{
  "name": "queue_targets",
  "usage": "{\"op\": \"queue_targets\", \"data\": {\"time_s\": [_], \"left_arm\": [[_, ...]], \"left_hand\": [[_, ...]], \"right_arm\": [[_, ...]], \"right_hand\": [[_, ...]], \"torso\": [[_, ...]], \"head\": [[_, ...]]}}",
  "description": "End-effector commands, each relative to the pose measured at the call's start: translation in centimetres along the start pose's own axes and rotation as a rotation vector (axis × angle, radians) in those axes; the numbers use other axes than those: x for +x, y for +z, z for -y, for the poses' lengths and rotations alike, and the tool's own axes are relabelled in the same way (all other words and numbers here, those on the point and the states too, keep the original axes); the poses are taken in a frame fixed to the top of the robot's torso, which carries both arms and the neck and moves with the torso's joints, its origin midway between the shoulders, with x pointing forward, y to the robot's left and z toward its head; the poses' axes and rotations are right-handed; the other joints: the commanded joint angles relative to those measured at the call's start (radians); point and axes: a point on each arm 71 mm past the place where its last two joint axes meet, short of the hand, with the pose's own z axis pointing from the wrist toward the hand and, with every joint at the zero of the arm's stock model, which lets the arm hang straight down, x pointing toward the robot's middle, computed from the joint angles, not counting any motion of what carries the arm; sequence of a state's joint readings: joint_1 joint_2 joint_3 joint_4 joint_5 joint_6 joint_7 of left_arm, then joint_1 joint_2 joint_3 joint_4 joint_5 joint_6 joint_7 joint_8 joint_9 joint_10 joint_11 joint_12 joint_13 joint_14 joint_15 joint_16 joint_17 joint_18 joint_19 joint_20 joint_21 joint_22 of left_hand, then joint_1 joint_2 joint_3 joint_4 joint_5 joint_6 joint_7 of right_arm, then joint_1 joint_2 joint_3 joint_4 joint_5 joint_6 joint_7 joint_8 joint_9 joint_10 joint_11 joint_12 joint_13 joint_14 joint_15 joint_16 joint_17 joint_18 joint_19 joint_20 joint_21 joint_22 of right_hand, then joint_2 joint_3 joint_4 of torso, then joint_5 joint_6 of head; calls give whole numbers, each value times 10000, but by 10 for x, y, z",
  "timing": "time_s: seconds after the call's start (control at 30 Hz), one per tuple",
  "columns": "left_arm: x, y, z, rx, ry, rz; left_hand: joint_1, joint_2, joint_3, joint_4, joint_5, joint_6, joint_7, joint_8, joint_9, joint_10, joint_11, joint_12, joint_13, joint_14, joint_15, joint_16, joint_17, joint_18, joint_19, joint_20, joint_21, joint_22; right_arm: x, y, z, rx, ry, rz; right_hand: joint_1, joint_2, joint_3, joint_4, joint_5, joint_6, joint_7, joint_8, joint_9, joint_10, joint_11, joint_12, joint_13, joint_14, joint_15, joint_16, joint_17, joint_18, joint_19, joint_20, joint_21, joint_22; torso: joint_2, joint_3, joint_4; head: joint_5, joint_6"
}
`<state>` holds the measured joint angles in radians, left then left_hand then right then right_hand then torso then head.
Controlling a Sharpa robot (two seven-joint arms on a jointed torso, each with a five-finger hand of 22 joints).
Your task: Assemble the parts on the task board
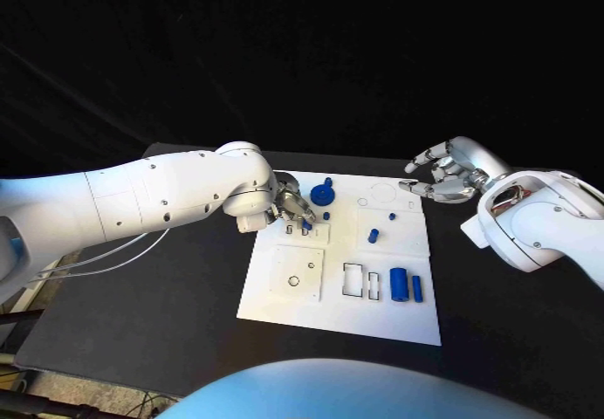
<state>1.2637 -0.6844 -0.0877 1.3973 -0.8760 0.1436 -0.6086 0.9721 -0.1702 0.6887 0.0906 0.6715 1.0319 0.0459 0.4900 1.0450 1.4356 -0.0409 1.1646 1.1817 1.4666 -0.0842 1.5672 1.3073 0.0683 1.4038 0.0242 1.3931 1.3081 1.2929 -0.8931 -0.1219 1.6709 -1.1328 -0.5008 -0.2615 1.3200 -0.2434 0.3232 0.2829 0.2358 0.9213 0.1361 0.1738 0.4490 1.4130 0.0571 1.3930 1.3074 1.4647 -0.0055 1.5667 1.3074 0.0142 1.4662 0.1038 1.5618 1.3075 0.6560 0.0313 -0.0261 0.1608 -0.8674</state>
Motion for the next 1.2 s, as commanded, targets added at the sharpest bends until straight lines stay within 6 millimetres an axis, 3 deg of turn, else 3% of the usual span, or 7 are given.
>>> {"op": "queue_targets", "data": {"time_s": [0.03, 1.2], "left_arm": [[1, 1, 1, -129, 681, 5], [5, 5, 2, -411, 1586, -157]], "left_hand": [[-95, 25, 2228, -2305, 38, 272, -198, 58, 9, 95, -2, 63, 24, 1042, -42, 36, 2635, -107, 92, 3, 73, 991], [-166, 77, 2298, -2379, 39, 317, -207, 72, 16, 132, -9, 114, 65, 1042, -42, 36, 2635, -111, 99, 2, 94, 1022]], "right_arm": [[1, 0, 0, -2, -48, -88], [1, 0, 0, -12, -33, -36]], "right_hand": [[-65, 9, 30, 26, 31, -72, 6, 60, 10, 2, 2, -16, 788, 1061, -40, 41, 2634, -106, 963, -42, -48, 2582], [-81, 4, 31, 27, 40, -71, 4, 70, 21, -5, 0, -25, 777, 1061, -41, 41, 2634, -104, 957, -43, -58, 2578]], "torso": [[1, -1, -4], [4, 2, -5]], "head": [[4, -1], [55, -53]]}}
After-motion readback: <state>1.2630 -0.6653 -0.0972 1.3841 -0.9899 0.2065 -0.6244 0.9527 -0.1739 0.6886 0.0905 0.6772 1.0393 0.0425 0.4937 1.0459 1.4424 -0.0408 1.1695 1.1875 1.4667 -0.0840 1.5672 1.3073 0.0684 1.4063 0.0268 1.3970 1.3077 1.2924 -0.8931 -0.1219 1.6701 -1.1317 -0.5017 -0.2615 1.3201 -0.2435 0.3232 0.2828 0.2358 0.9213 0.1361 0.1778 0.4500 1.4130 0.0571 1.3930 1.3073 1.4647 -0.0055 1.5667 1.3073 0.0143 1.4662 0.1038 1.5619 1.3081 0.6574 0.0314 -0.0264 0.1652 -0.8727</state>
